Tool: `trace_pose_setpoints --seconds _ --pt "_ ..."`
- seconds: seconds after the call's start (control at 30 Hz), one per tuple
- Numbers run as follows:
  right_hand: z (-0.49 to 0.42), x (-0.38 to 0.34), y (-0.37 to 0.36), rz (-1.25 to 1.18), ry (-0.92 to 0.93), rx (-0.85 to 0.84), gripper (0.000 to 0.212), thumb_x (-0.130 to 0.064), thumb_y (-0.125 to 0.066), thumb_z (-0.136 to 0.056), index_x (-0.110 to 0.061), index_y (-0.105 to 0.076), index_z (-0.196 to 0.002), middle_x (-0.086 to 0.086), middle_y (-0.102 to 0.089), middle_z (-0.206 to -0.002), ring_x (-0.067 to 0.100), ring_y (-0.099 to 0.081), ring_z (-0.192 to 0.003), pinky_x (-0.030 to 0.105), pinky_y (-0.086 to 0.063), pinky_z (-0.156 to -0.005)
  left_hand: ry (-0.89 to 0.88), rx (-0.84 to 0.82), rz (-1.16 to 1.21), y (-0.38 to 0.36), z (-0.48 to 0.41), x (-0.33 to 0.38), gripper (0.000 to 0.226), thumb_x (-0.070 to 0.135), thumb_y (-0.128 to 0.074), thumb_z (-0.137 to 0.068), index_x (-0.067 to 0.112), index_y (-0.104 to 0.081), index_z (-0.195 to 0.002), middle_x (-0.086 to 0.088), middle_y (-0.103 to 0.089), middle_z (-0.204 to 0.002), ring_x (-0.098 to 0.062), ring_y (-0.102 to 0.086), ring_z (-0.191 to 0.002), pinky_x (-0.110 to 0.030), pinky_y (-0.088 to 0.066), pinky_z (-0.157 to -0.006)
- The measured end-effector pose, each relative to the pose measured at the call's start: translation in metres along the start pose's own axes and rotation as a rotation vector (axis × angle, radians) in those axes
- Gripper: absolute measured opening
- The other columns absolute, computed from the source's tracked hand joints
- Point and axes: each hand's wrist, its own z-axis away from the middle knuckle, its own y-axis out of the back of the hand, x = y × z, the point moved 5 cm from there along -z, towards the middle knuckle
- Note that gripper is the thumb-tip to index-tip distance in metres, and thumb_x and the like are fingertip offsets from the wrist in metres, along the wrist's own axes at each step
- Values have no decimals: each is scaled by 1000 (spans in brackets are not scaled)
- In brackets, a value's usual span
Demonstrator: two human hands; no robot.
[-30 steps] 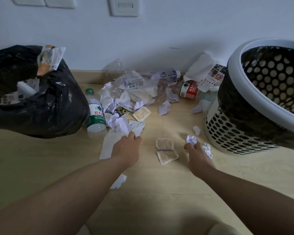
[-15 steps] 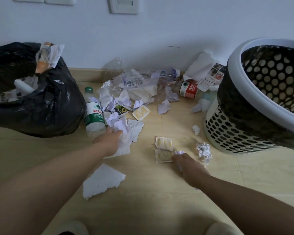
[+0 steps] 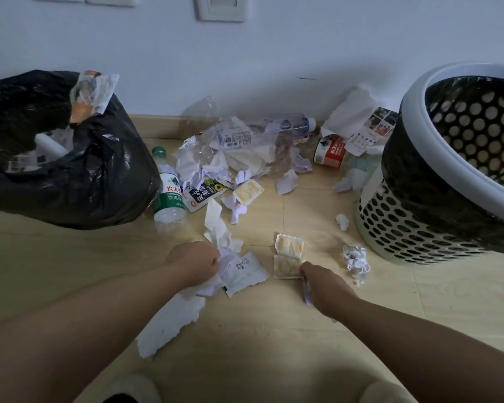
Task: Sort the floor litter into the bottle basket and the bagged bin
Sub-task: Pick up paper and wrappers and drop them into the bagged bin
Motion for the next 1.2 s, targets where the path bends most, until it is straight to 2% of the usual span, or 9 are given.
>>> trace_pose_setpoints --seconds 0.1,0.2,0.27,0.37,0.63,0.83,1.0,1.1,1.2 --pt "-1 0 4 -44 -15 17 21 -5 -39 -87 -14 -48 -103 7 -60 -102 27 -58 -84 24 -41 -63 32 100 65 7 0 2 17 28 -39 -95 18 -52 -93 -2 -58 -101 -23 -58 -92 -28 -40 -70" --pt "1 -1 12 -59 -6 41 13 -8 -34 -90 -16 -44 -93 8 -62 -101 21 -46 -72 22 -31 -50 46 28 150 0 -2 4 39 36 -49 -91 21 -40 -125 -3 -45 -124 -26 -56 -106 -31 -44 -79" --pt "0 0 17 -69 2 80 12 -9 -34 -92 -18 -41 -89 9 -61 -96 21 -46 -75 24 -37 -57 23 -45 125 -10 -3 8 52 42 -52 -89 23 -33 -133 -4 -41 -129 -26 -55 -110 -33 -46 -83" --pt "-1 2 25 -126 -5 126 16 -5 -37 -90 -20 -43 -85 4 -53 -89 22 -51 -80 28 -46 -71 -29 -36 10 -21 -2 15 43 42 -42 -95 15 -37 -128 -8 -47 -121 -28 -57 -102 -33 -44 -73" --pt "-1 6 39 -180 -52 179 19 1 -41 -87 -14 -51 -82 9 -54 -97 25 -54 -82 28 -42 -66 48 18 210 5 -2 9 24 31 -38 -96 13 -53 -104 -9 -56 -112 -25 -53 -99 -30 -39 -79" --pt "-8 9 47 -255 -81 255 11 -1 -46 -89 -9 -53 -85 5 -45 -95 25 -52 -79 35 -49 -66 179 85 340 19 -8 -5 32 31 -44 -94 19 -33 -66 -12 -55 -107 -28 -50 -92 -28 -34 -72" --pt "-17 7 59 -391 -85 340 11 -4 -54 -88 0 -60 -97 8 -45 -113 16 -45 -84 23 -35 -73 275 200 583 33 -9 -14 12 14 -47 -90 12 -41 -80 -7 -49 -82 -25 -45 -81 -27 -34 -67" --pt "-21 5 64 -499 -119 363 1 -8 -57 -89 -8 -57 -90 7 -53 -100 17 -46 -83 24 -34 -62 356 214 741 32 -11 -22 8 10 -45 -90 13 -43 -97 -9 -52 -97 -26 -47 -90 -29 -39 -75" --pt "-22 5 66 -623 -155 366 2 -10 -53 -89 -11 -52 -87 3 -53 -83 19 -48 -75 22 -32 -51 398 228 952 28 -13 -30 13 4 -42 -89 17 -39 -90 -16 -56 -112 -32 -60 -97 -37 -49 -72"
